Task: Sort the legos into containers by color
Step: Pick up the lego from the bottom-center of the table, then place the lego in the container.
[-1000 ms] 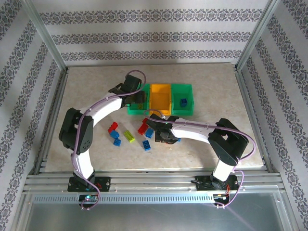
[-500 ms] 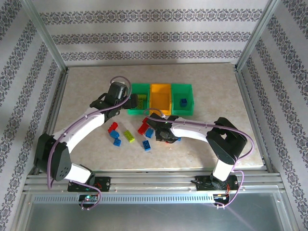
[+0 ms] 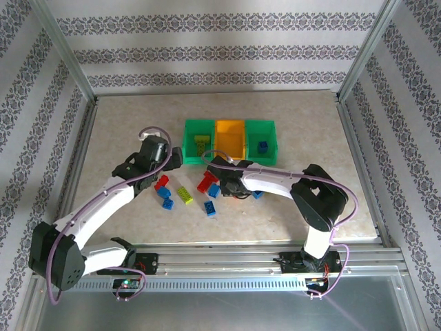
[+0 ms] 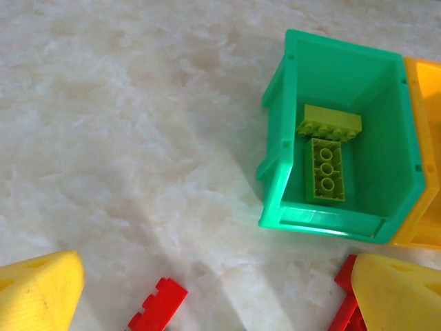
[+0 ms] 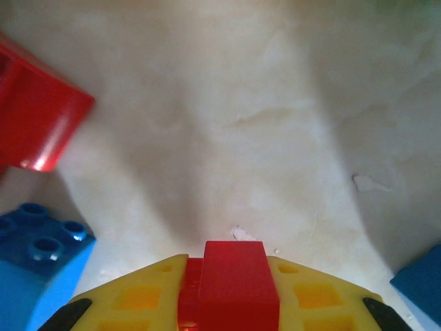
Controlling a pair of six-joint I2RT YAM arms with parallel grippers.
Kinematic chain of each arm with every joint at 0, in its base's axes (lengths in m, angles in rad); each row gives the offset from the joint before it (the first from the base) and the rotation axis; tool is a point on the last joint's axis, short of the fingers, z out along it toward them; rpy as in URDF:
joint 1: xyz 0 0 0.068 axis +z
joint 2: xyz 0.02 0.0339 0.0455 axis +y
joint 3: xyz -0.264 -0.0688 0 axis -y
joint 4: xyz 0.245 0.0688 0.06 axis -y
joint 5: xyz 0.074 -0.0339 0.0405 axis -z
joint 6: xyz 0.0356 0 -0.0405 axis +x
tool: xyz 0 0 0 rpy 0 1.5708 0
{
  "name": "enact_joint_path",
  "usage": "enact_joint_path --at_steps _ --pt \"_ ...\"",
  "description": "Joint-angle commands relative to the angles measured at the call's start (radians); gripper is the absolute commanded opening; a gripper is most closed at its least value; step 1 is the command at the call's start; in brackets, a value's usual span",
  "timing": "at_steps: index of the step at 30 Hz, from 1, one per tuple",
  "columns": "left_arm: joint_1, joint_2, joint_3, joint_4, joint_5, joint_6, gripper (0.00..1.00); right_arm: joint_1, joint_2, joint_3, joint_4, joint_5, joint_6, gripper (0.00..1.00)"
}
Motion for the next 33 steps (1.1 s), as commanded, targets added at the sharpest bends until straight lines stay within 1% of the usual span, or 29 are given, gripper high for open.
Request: enact_joint_path --at_steps 1,11,18,22,26,33 --pt "0.011 -0.041 -0.037 -0.034 -0.014 -0.046 1.00 -0.021 -0.018 0.062 -0.021 0.061 -0.058 0.15" --pt "0.011 -0.098 -0.108 -0.062 -0.028 -0.091 1.00 -0.102 0.032 0.242 0.010 0.095 -0.199 0.16" --pt "0.014 -0.105 -0.127 -0.047 -0.012 -0.097 1.00 -0.172 0.130 0.375 0.007 0.092 -0.286 0.18" --pt "0.014 -0.107 -0.130 -0.051 -0.006 -0.100 1.00 -0.207 0.185 0.424 0.007 0.075 -0.306 0.19" --pt "0.014 -0.117 -0.133 -0.055 -0.006 -0.097 1.00 -0.227 0.236 0.471 0.007 0.056 -0.333 0.21" --pt "0.014 -0.123 -0.139 -0.038 -0.014 -0.095 1.00 -0.241 0.298 0.532 -0.006 0.053 -0.366 0.28"
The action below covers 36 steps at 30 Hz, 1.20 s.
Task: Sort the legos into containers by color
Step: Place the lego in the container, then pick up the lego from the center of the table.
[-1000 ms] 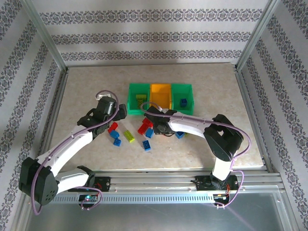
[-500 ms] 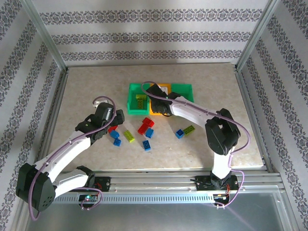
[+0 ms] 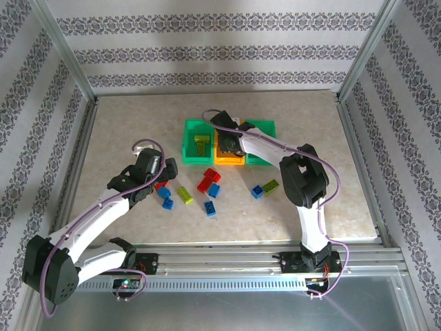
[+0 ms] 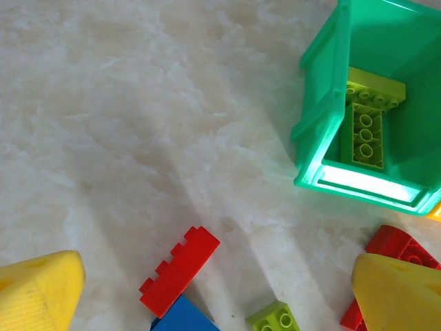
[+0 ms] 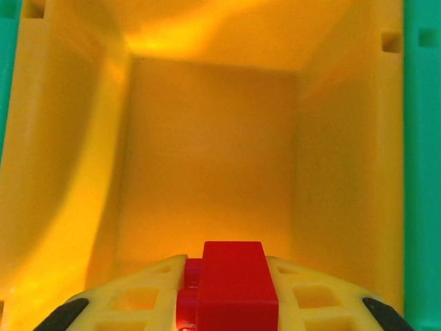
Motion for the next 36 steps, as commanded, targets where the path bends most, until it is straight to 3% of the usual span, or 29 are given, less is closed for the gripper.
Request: enact_joint_path --at_steps 1,9,15,28,36 --pt "0.014 -0.016 -0.009 -0.006 -0.007 -0.005 1.00 -0.009 0.024 0.047 -0.021 0.000 -0.033 0.30" --pt "0.014 -0.017 -0.002 -0.008 -0.002 0.007 1.00 -0.011 -0.022 0.040 -0.022 -0.003 -0.043 0.38" --pt "0.014 -0.016 -0.005 0.007 0.016 0.017 1.00 0.004 -0.142 -0.036 -0.014 0.004 -0.044 0.43" --pt "-0.003 0.027 -0.022 0.085 0.147 -0.004 1.00 0.027 -0.567 -0.515 -0.072 0.038 0.064 0.51" --pt "-0.052 0.100 -0.016 0.121 0.199 -0.052 1.00 0.053 -0.666 -0.689 -0.135 -0.054 0.146 0.51"
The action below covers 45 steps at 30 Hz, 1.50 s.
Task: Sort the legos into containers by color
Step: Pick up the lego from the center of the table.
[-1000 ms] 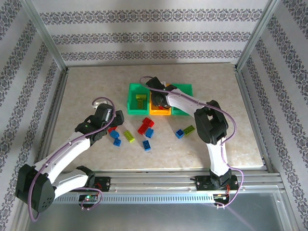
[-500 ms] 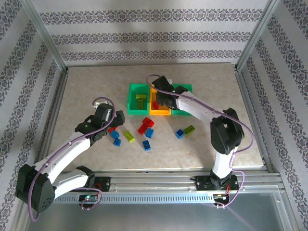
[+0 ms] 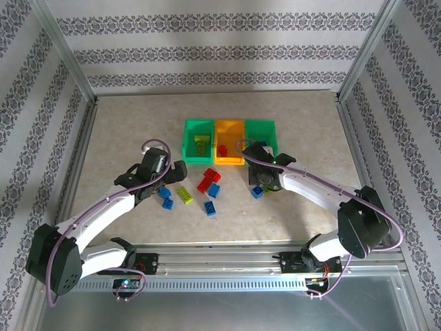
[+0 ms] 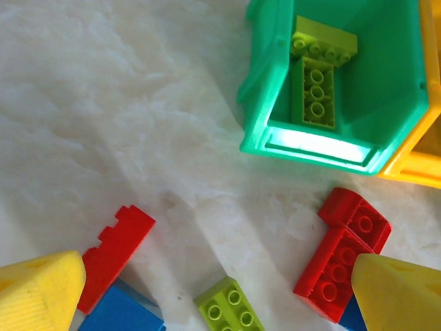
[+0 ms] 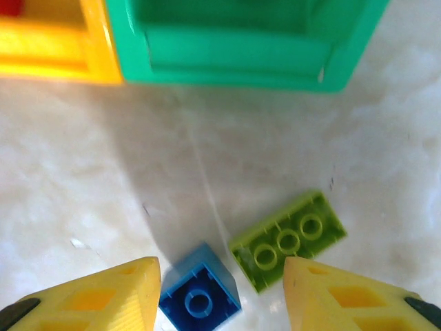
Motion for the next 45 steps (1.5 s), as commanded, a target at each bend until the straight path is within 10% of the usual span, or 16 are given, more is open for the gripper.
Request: enact_joint_path --at_steps 1,18,45 --pt "-0.033 0.025 -0.009 0.053 0.042 -0.039 1.00 0.025 -0.035 -0.044 -0.035 -0.044 0.052 0.51" --pt "-0.129 0.129 0.013 0.095 0.062 -0.073 1.00 0.064 0.187 0.050 -0.077 -0.029 -0.014 0.53" --pt "-0.128 0.095 0.013 0.067 -0.001 -0.090 1.00 0.079 0.233 0.092 -0.019 -0.073 -0.011 0.27"
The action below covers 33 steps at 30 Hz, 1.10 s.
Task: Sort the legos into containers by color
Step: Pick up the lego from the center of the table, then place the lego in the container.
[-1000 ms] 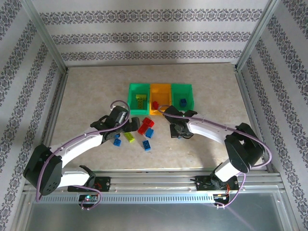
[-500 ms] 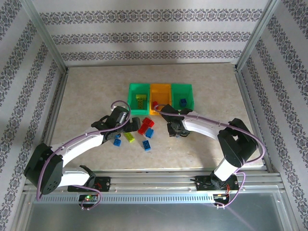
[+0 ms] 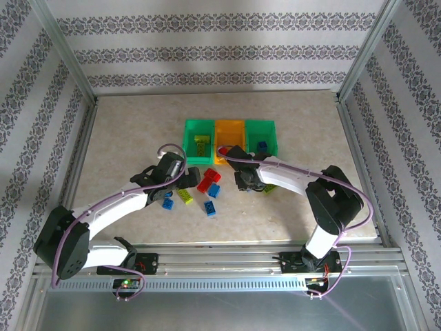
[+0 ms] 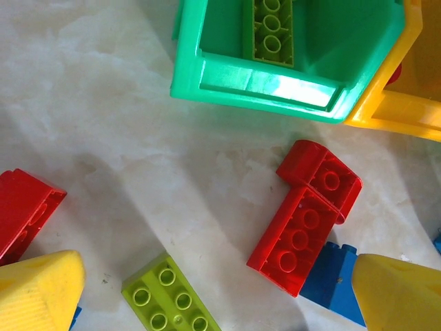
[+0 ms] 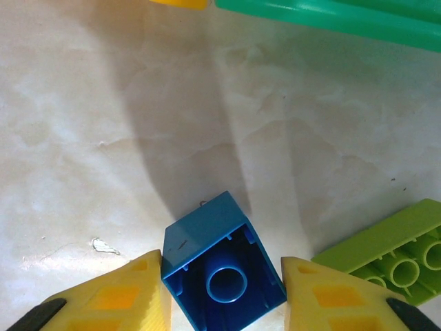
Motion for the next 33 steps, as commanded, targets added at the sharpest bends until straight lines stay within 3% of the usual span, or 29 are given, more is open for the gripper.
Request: enact_joint_path --at_steps 1,12,18,24,33 --pt "-0.011 -0.022 0.014 -0.003 -0.023 -0.016 1.00 0.017 -0.037 -0.015 -0.042 -0.018 0.010 0.27" --pt "-0.011 -0.023 0.027 -0.014 -0.034 0.002 1.00 -0.008 -0.225 -0.014 -0.070 0.052 0.031 0.27" --pt "-0.011 -0.026 0.029 -0.013 -0.034 0.009 1.00 -0.124 -0.278 -0.002 -0.025 0.101 -0.024 0.29" --pt "-0.011 -0.028 0.032 -0.016 -0.031 0.016 1.00 -0.236 -0.197 0.097 0.042 0.083 -0.119 0.29" --pt "-0.011 -0.041 0.019 -0.017 -0.042 0.010 1.00 -0.301 0.016 0.259 0.109 0.040 -0.172 0.32"
